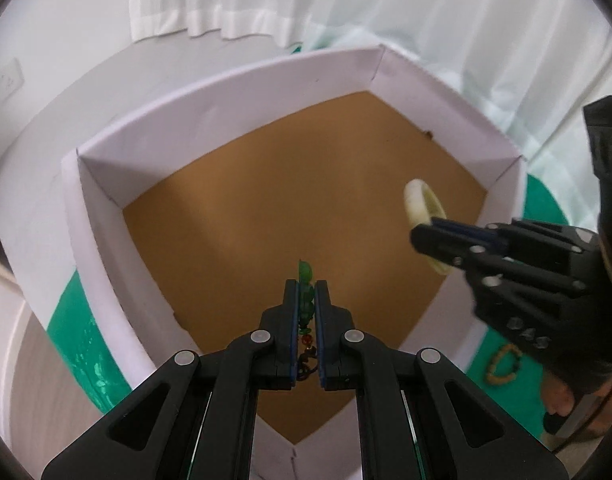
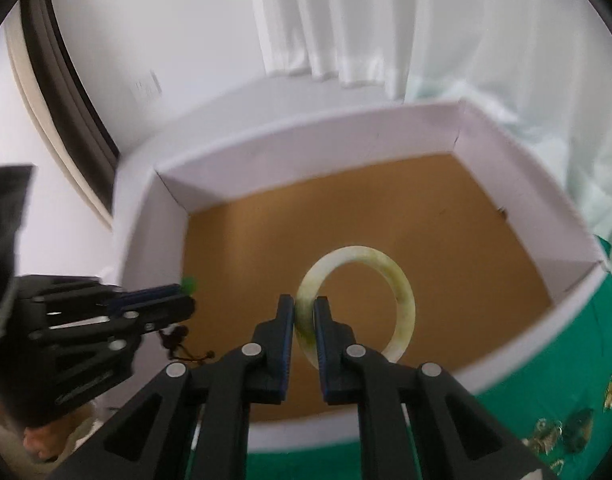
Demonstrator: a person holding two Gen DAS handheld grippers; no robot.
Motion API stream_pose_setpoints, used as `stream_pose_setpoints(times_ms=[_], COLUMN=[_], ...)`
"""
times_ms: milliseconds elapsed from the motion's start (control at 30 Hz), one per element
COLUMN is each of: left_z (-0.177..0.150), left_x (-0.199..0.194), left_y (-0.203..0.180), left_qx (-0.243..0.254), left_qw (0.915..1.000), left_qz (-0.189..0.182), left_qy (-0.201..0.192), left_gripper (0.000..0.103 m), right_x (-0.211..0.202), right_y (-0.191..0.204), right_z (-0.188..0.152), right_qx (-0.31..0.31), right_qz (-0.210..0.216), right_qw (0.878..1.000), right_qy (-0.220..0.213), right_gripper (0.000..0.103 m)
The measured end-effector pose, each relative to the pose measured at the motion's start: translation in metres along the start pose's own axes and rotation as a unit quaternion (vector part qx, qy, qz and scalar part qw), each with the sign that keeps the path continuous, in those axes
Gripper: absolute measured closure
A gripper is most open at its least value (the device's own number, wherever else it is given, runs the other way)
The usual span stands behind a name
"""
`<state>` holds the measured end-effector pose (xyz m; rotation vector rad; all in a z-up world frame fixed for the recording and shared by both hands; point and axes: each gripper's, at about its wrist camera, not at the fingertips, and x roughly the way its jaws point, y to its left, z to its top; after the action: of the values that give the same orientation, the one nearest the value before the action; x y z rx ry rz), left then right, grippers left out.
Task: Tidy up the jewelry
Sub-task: 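Carry the pendant and bangle into the white tray and open both grippers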
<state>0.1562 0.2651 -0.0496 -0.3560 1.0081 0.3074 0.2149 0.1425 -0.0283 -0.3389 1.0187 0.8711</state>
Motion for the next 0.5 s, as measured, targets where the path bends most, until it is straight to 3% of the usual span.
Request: stream_pose_setpoints(times_ms=[133,200,267,333,500], left_z=[-0.003,-0.005,-0.008,-0.012,-0.021], left_x=[0.009,0.01,0.006,0.005,0.015], left_y=[0.005,0.008,0.009,0.007,-0.006], left_qx=[-0.003,-0.01,-0.013,-0.007,0.033], left_qw=[0.9999,0.9998,0.9996,0.9994,0.9973], left_qz=[0.012,0.013,0.021,0.033,0.063], left_qy=[0.01,0.014,0.009,0.001,0.019], left_gripper=[0.095,0.083,0.051,0.04,0.04], right_x=[0.02,0.018,0.01,0.003,0.007], right_y=[-0.002,-0.005,-0.01,-0.013,-0.02], right_z=[-0.008,-0.01,-0.009,-0.009,-0.015], right_qx=[-0.003,0.006,0.016,0.018,0.031], right_qz=[-0.019,-0.02,-0.016,-0.016,-0.013], right_qw=[0.999,1.0,1.0,1.0,0.999], right_qy=[0.03,0.024,0.015,0.007,0.015], right_gripper=[0.088,0.086,0.082,0.081,0.08])
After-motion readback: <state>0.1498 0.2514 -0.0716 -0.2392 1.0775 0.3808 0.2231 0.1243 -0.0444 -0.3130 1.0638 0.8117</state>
